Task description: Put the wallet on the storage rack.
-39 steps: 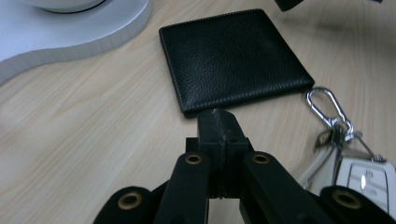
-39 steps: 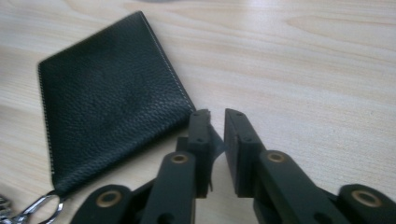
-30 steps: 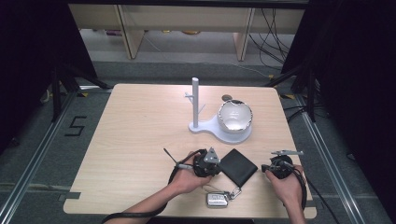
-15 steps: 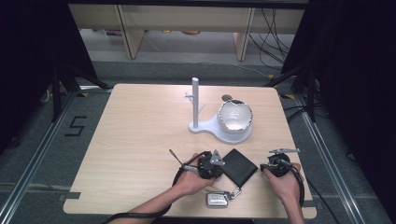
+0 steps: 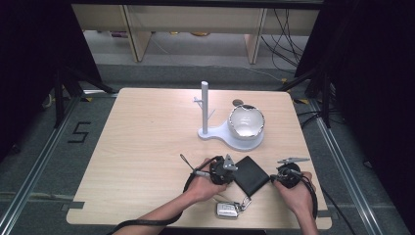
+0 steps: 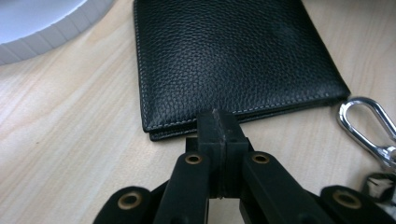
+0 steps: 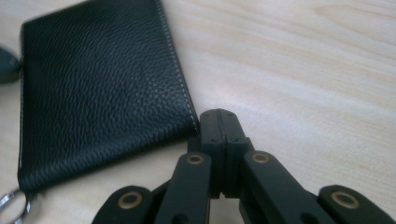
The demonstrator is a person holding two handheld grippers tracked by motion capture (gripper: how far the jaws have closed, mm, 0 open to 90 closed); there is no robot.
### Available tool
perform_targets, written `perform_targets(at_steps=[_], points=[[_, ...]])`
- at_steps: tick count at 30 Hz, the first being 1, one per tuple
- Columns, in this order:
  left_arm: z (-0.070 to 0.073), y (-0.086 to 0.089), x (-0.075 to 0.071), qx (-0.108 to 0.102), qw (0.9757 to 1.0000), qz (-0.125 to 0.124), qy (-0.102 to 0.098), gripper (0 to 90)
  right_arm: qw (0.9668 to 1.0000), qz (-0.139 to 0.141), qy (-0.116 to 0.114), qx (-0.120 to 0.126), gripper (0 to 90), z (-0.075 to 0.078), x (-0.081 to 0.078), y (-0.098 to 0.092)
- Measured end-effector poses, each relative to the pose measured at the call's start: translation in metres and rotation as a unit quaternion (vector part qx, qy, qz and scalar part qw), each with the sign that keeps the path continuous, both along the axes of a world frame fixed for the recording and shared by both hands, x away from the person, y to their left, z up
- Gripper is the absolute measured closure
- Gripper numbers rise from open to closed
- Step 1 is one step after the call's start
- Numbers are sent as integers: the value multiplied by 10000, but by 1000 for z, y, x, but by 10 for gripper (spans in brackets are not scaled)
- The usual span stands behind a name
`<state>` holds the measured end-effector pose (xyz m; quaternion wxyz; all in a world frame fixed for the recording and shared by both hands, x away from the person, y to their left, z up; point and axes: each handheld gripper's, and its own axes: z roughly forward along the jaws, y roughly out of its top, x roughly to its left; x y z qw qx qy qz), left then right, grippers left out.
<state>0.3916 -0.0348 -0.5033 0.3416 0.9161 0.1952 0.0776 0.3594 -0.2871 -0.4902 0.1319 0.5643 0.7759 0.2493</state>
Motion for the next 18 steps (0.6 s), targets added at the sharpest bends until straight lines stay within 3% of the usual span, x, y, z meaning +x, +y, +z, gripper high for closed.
perform_targets(at_steps=[1, 2, 4, 9, 10, 12, 13, 16, 17, 18], points=[[-1, -1, 0, -124, 9999, 106, 29, 897, 10000, 82, -17, -22, 900, 0, -2, 0], [1, 0, 1, 35, 10000, 9, -2, 897, 10000, 42, 48, -42, 900, 0, -5, 1], [0, 0, 1, -10, 10000, 93, -8, 897, 9999, 54, 152, 10, 900, 3, -10, 4], [1, 0, 5, 32, 9999, 95, -3, 896, 9998, 173, 107, 43, 900, 3, -14, 4], [1, 0, 5, 44, 10000, 86, -6, 896, 9996, 160, 128, 192, 900, 4, -17, 3], [-1, -1, 4, -90, 9997, 209, 11, 895, 9997, 151, 159, 59, 900, 4, -17, 1], [-1, -1, 5, -81, 9997, 213, -2, 895, 9988, 308, 171, 339, 900, 4, -18, -1], [0, 0, 6, 42, 9999, 124, -44, 894, 9984, 385, 135, 384, 900, 2, -18, -1], [1, 0, 6, 56, 9999, 117, -51, 894, 9988, 288, 243, 296, 895, 5, -20, 2], [1, 0, 7, 46, 9999, 118, -47, 893, 9975, 372, 270, 539, 858, 5, -20, 0]])
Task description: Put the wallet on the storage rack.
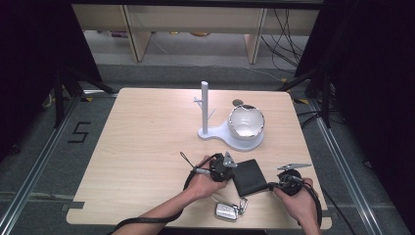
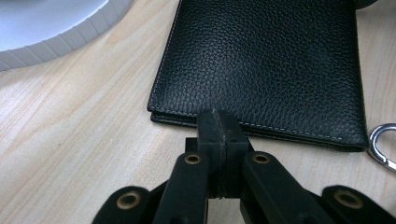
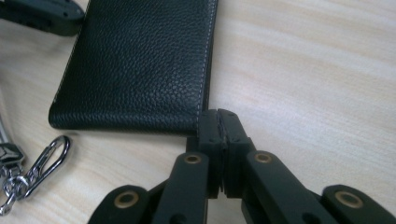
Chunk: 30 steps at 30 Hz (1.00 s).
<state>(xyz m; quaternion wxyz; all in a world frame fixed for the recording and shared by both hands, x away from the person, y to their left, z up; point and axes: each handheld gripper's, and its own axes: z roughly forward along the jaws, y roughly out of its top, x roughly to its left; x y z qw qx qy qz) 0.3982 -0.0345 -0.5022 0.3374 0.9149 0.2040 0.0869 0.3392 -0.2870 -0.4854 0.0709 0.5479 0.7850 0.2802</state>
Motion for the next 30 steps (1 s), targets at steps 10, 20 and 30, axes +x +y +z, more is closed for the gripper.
perform_targets(at_steps=[10, 20, 30], points=[[3, -1, 10, -317, 9985, 258, -360, 861, 9991, 241, 272, 200, 763, 0, -10, 1], [4, -11, 27, -95, 9985, 273, -456, 833, 9976, 273, 635, -41, 660, 1, -3, 12], [8, -23, 23, 481, 9958, -107, -778, 889, 9977, 173, 606, 231, 597, -1, 1, 11]])
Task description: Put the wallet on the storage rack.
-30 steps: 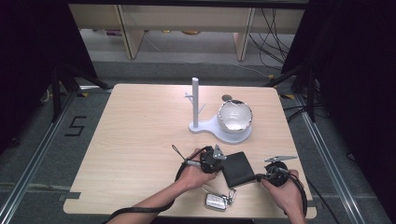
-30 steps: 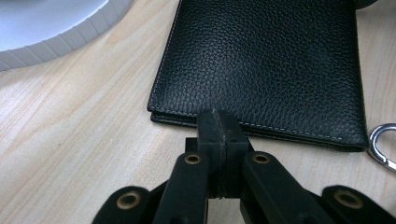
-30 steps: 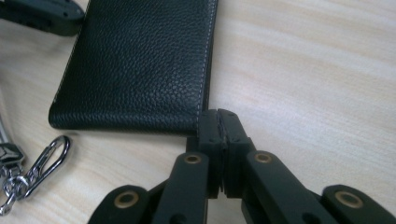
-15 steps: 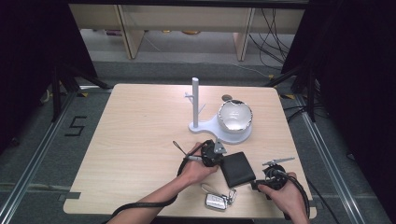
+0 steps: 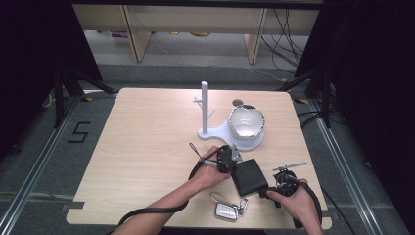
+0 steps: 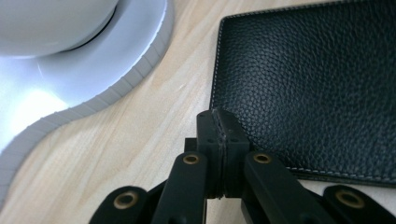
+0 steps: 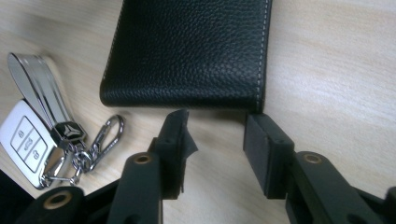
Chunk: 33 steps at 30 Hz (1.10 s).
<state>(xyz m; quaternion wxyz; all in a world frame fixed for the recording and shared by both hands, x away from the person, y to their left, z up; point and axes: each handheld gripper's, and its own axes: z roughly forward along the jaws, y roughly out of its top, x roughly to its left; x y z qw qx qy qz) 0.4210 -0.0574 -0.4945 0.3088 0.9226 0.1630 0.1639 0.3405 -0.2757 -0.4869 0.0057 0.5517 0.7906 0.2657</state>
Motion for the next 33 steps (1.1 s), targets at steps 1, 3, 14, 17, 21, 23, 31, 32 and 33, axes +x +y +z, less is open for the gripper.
perform_targets(at_steps=[1, 3, 14, 17, 21, 23, 31, 32, 33], points=[[0, -1, -1, 65, 10000, -16, -8, 890, 10000, -63, 65, 14, 593, 1, 1, 1], [1, -2, -1, 113, 9999, -49, -47, 893, 9999, -65, 48, 110, 578, 1, 2, 2], [1, 3, 7, -90, 9996, -38, 247, 893, 9998, 51, -169, 85, 551, 0, 1, 2], [1, 3, 8, -115, 9996, -15, 267, 893, 9994, -41, -304, 138, 553, 1, 1, 1], [1, 3, 8, -104, 9996, 4, 261, 893, 9990, -115, -262, 333, 557, 8, 2, -2], [1, 3, 8, -102, 9996, 13, 251, 893, 9981, -198, -352, 474, 555, 10, 2, -2], [0, 4, 9, -136, 9995, 55, 274, 893, 9962, -186, -366, 773, 556, 13, 6, -2], [0, 4, 10, -133, 9995, 54, 283, 893, 9974, -135, -219, 674, 556, 16, 6, -3], [0, 4, 10, -133, 9995, 72, 266, 893, 9972, -142, -204, 703, 556, 16, 6, -3]])
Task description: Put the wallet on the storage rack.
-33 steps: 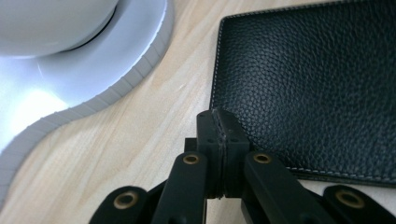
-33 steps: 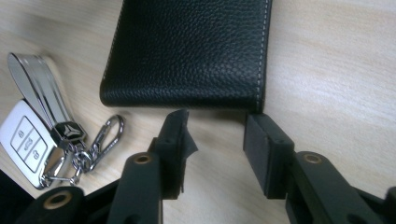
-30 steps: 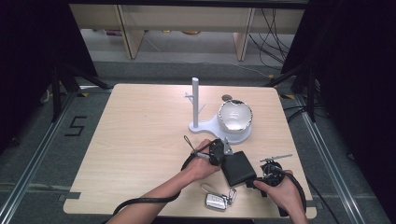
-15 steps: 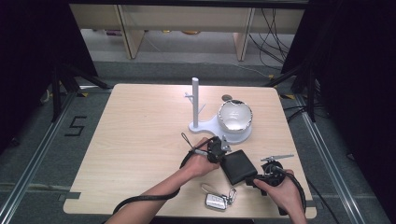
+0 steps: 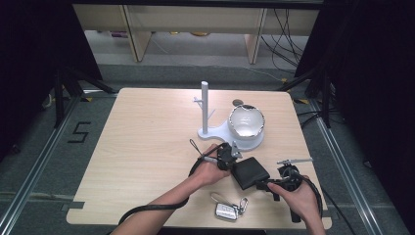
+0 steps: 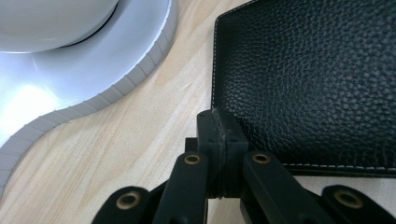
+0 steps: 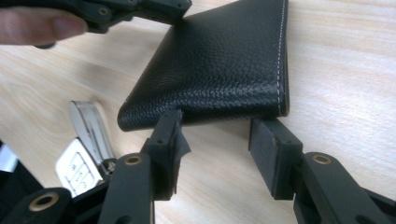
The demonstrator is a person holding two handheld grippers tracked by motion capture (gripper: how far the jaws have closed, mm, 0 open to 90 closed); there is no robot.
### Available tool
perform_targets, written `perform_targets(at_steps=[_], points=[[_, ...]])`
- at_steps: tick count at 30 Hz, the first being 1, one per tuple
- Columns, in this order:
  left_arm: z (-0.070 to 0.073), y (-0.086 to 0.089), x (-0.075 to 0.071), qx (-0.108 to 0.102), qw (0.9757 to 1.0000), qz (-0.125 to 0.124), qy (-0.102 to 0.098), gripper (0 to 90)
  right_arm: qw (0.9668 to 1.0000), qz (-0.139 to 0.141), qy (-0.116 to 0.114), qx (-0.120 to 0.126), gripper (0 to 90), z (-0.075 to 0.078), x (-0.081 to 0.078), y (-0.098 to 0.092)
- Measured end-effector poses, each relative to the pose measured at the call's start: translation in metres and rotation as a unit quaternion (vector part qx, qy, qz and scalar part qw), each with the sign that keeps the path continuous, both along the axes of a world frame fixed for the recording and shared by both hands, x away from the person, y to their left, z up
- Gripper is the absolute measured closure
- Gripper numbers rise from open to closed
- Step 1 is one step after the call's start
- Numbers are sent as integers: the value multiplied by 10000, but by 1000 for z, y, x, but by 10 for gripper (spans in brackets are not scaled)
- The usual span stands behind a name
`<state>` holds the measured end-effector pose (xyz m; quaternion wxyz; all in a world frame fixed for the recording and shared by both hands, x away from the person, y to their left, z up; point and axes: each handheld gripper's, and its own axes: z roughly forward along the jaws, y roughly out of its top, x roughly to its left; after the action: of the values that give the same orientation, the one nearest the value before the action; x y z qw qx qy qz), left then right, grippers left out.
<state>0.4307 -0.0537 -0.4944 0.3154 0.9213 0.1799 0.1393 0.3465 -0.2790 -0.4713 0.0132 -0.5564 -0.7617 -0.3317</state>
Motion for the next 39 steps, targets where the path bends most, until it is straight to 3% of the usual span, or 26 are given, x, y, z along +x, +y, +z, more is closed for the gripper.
perform_targets(at_steps=[2, 3, 4, 5, 7, 11, 12, 13, 14, 15, 16, 17, 18, 19, 20, 21, 23, 26, 28, 31, 32, 35, 36, 37, 38, 39], points=[[0, 0, 0, 18, 10000, -3, -23, 893, 9997, 48, 8, 228, 551, -1, 0, -1], [0, 0, 0, 26, 10000, 0, -33, 893, 9998, -40, 56, 163, 533, 0, 0, -1], [0, -1, 0, 23, 10000, 9, -42, 893, 9984, -294, 306, 385, 521, 1, -2, 4], [0, -1, -1, 27, 10000, 17, -58, 893, 9993, -71, 88, 346, 518, -1, 1, 0], [-1, -1, -1, 34, 10000, 16, -74, 893, 9987, -60, 137, 481, 517, -1, 2, 1], [-1, -1, 0, 28, 10000, 39, -85, 893, 9966, -327, 217, 725, 510, 2, 5, 1], [-1, -1, -1, 33, 9999, 45, -96, 893, 9950, -458, 331, 818, 510, 3, 5, 2], [-1, -2, -1, 49, 9999, 20, -108, 894, 9962, -417, 238, 723, 509, 3, 7, 1], [-1, -2, -1, 71, 9999, 37, -128, 893, 9944, -590, 393, 786, 509, 6, 7, 4], [-1, -2, -2, 75, 9998, 40, -154, 894, 9952, -482, 395, 759, 509, 6, 8, 1], [-1, -2, -2, 75, 9998, 46, -161, 894, 9924, -732, 583, 802, 509, 9, 9, 5], [-1, -3, -2, 77, 9998, 49, -167, 894, 9943, -647, 400, 743, 509, 8, 12, 2], [-1, -3, -3, 76, 9998, 43, -179, 894, 9912, -816, 524, 902, 510, 10, 13, 3], [-1, -3, -3, 83, 9998, 47, -183, 894, 9912, -816, 524, 902, 510, 10, 13, 3], [-1, -2, -3, 108, 9997, 52, -195, 894, 9853, -1071, 844, 1032, 510, 14, 14, 5], [-1, -2, -3, 106, 9997, 48, -202, 894, 9853, -1071, 844, 1032, 510, 14, 14, 5], [-1, -3, -3, 94, 9997, 33, -220, 894, 9809, -1287, 1058, 1003, 509, 15, 17, 6], [-1, -3, -4, 111, 9997, 36, -234, 894, 9791, -1422, 1088, 966, 494, 12, 21, 7], [-1, -3, -4, 116, 9996, 34, -238, 893, 9809, -1370, 1024, 926, 490, 11, 22, 5], [-1, -3, -5, 101, 9996, 52, -241, 893, 9792, -1448, 1057, 955, 501, 4, 27, 9], [-1, -2, -5, 81, 9997, 49, -224, 893, 9818, -1399, 980, 835, 514, 3, 28, 9], [-1, -2, -5, 67, 9997, 44, -239, 893, 9786, -1517, 1067, 894, 554, 4, 30, 13], [-1, -1, -5, 66, 9997, 35, -237, 893, 9835, -1369, 885, 778, 600, 5, 32, 11], [-1, -1, -5, 49, 9997, 39, -224, 893, 9835, -1369, 885, 778, 600, 5, 32, 11], [0, 0, -5, 34, 9998, 44, -209, 892, 9811, -1465, 985, 796, 620, 8, 32, 13], [1, 2, -4, -17, 9998, 73, -166, 888, 9850, -1350, 853, 654, 652, 8, 33, 12]])
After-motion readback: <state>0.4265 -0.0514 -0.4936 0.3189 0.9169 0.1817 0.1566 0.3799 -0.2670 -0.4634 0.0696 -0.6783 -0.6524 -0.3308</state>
